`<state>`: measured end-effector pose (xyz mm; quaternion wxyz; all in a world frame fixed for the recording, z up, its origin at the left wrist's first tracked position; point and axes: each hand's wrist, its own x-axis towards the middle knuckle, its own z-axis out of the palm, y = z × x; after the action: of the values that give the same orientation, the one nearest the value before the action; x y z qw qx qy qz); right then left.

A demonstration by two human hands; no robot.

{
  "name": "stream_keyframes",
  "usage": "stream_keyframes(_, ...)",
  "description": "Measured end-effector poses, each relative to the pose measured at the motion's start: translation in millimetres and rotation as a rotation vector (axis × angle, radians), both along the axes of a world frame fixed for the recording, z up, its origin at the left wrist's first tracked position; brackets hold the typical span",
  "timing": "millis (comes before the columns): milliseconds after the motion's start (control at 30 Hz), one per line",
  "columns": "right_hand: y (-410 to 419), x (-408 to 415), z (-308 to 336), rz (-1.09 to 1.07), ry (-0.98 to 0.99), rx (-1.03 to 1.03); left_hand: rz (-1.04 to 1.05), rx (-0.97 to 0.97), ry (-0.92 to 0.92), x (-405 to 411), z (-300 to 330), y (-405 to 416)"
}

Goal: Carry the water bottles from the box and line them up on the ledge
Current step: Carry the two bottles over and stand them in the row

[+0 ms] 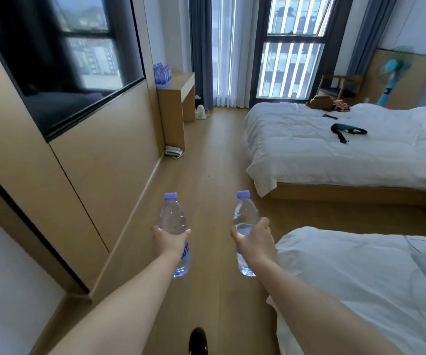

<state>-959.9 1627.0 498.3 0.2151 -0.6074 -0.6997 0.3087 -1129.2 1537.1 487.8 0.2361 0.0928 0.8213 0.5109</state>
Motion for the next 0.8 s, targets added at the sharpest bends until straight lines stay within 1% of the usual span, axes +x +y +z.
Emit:
stream_keyframes(167,102.5,-80.2,2.5,-0.107,0.081,-0.061,-0.014,-0.044,0.041,-71.9,-0.4,112.9)
stream_keyframes(333,210.2,-160.1,23.8,-0.115,0.12,-0.057,-0.169,-0.002,0.125,-140.2,18.9,230.8)
stream_keyframes(467,282.0,-199.6,31.2,-0.11,0.116,-0.056,-0.212,-0.013,0.132,-177.2,27.0,305.5)
stream_keyframes(600,360.3,-234.2,21.8,-0.096,0.069,-0.043,-0.178,-0.022,0.104,-214.0,17.0,378.0)
stream_keyframes(800,505.9,-288.4,5.3,-0.106,0.085,-0.03,-0.008,-0.058,0.091,-272.7,3.1,506.3)
